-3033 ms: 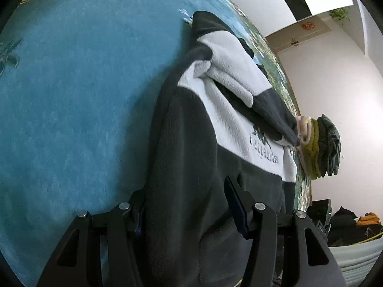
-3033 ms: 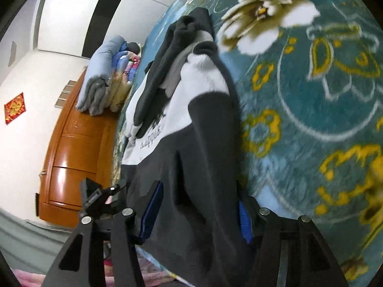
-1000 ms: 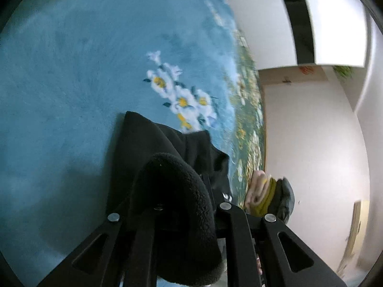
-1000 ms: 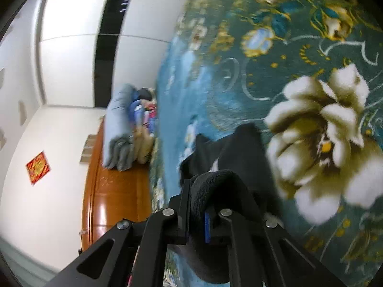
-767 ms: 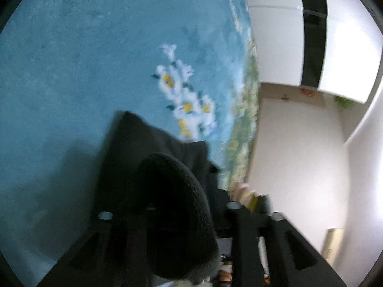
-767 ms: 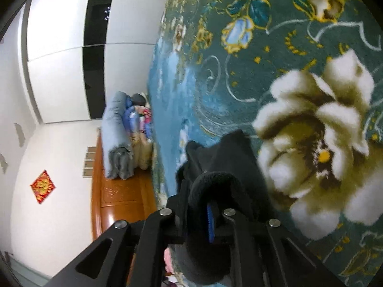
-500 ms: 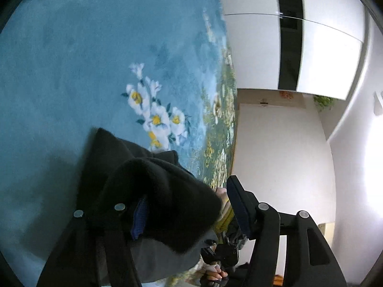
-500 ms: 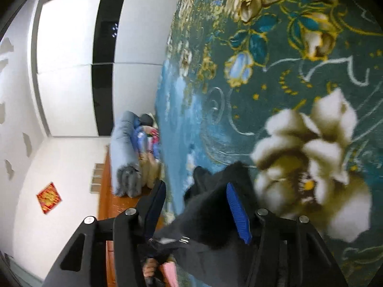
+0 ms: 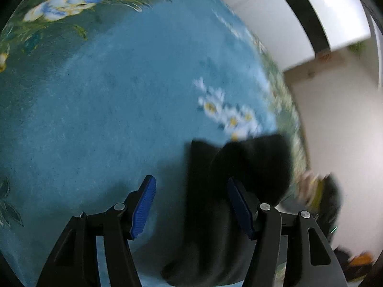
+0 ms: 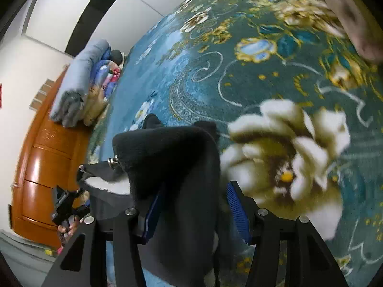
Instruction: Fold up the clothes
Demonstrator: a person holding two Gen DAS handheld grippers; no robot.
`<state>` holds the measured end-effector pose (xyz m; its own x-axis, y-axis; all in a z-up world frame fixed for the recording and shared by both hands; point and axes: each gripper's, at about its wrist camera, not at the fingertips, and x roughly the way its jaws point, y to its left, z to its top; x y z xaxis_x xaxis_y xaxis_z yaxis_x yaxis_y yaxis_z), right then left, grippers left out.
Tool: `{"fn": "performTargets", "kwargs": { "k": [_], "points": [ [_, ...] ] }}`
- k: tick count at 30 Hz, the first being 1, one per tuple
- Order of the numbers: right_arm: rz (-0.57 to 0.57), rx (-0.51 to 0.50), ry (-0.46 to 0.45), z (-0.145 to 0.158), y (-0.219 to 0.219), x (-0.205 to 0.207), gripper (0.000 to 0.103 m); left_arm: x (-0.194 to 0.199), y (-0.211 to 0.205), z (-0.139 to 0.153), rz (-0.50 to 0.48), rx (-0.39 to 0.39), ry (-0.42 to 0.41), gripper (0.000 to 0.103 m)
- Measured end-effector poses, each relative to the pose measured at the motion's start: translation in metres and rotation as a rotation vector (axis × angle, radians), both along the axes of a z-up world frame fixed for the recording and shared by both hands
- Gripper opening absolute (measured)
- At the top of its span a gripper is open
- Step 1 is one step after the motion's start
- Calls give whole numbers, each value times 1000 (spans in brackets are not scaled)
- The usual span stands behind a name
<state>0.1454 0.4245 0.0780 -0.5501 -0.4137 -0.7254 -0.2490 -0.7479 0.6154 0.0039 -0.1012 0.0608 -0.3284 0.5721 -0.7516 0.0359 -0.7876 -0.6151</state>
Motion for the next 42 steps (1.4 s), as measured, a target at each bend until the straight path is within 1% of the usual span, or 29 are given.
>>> {"fn": "performTargets", "kwargs": {
  "k": [1,3,5,7,8,10,11,12,14,17,18,20,22,25,26,28,29,30,31,32,33,34,36,38,40,41,42],
  "points": [
    [-11,-9,2,-1,1,-4,57,-1,5,-2,-17,-9,0,64],
    [-42,-44,3,-4,2,-13,57,-8,13,-5,-23,0,-9,63],
    [-79,-88,2,-8,2,-22,57,-17,19,-9,-16,11,-23,62],
    [-113,-125,-6,-11,-3,-30,57,-22,25,-8,-16,-1,-21,61],
    [-117,-125,-4,-10,-3,-30,54,-24,29,-7,-15,-6,-20,54],
    [-125,-125,-1,-8,-4,-31,45,-28,34,-2,-22,4,1,49],
    [-129,-124,1,-7,-5,-31,37,-29,36,-1,-22,11,4,49],
    [-133,-124,3,-6,-5,-31,34,-31,38,-1,-23,24,5,49],
    [-141,-124,7,-4,-6,-32,32,-34,44,-2,-36,43,-2,49],
    [-153,-123,12,-1,-8,-33,24,-36,54,-9,-44,26,-29,48],
    [-155,-119,14,0,-9,-33,18,-36,53,-10,-36,32,-30,44],
    [-153,-89,17,4,-9,-32,12,-35,51,-12,-15,49,-38,14],
    [-146,-74,34,10,-10,-31,11,-31,51,-5,-8,49,-19,10],
    [-125,-60,93,29,-11,-31,10,-27,53,15,-2,47,46,9],
    [-115,-68,124,36,-11,-31,10,-25,47,24,11,71,77,8],
    [-105,-88,195,53,-9,-27,9,-21,32,42,54,156,141,8],
    [-109,-88,228,60,-7,-24,9,-20,24,49,71,187,162,8],
    [-115,-87,254,65,-4,-21,9,-20,18,53,83,189,177,8],
    [-127,-80,260,65,1,-19,9,-21,17,50,82,158,175,8],
    [-139,-74,257,64,4,-17,9,-22,17,47,82,127,173,8],
    [-153,-69,230,55,8,-18,9,-23,16,43,81,96,170,8],
    [-165,-62,197,46,10,-19,9,-25,18,33,75,70,142,8],
    [-181,-45,85,14,11,-23,9,-30,20,2,81,38,41,8],
    [-202,-54,-2,-14,12,-23,9,-30,18,-22,101,34,-24,8],
    [-238,-109,-11,-26,18,-18,9,-27,15,-33,121,69,-50,8],
    [-250,-127,-15,-30,20,-17,9,-27,15,-32,116,66,-48,9],
    [-244,-117,-15,-27,19,-18,9,-27,15,-31,111,63,-45,9]
  ]
}}
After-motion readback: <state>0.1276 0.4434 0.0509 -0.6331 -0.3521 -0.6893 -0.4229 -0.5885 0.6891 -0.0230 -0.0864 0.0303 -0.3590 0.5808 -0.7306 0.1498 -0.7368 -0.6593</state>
